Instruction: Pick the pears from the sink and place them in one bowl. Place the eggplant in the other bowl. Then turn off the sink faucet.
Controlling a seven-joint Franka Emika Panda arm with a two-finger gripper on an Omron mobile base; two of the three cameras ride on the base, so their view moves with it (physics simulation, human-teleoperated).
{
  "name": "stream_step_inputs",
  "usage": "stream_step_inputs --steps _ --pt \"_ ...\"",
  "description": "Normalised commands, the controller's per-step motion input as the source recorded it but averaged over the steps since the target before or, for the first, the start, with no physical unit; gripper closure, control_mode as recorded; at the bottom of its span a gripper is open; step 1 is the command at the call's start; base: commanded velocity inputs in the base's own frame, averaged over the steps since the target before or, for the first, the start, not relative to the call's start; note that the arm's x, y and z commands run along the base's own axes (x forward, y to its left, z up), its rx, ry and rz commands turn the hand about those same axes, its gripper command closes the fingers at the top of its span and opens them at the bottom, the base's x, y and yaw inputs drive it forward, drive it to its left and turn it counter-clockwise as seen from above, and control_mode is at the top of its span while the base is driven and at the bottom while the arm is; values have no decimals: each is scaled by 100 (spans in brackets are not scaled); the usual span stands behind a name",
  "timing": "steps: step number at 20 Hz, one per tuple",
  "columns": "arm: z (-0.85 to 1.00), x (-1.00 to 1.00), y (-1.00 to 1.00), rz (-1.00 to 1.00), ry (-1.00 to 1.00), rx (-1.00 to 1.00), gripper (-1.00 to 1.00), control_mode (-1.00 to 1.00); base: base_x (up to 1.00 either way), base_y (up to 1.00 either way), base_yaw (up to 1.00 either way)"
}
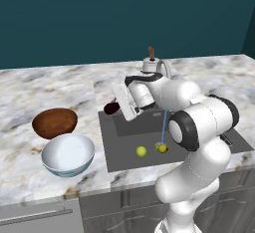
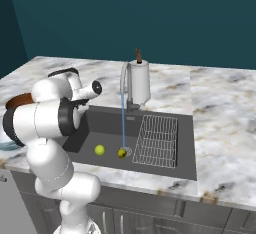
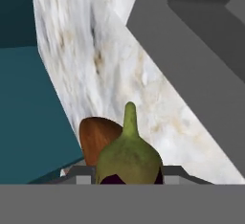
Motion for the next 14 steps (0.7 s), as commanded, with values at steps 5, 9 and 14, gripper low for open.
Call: stream_step_inputs --steps 5,9,14 --pt "14 12 38 0 -1 4 100 -100 0 0 0" --pt "1 40 29 0 0 0 100 -100 0 0 0" --pt "7 24 52 0 0 0 100 -100 0 0 0"
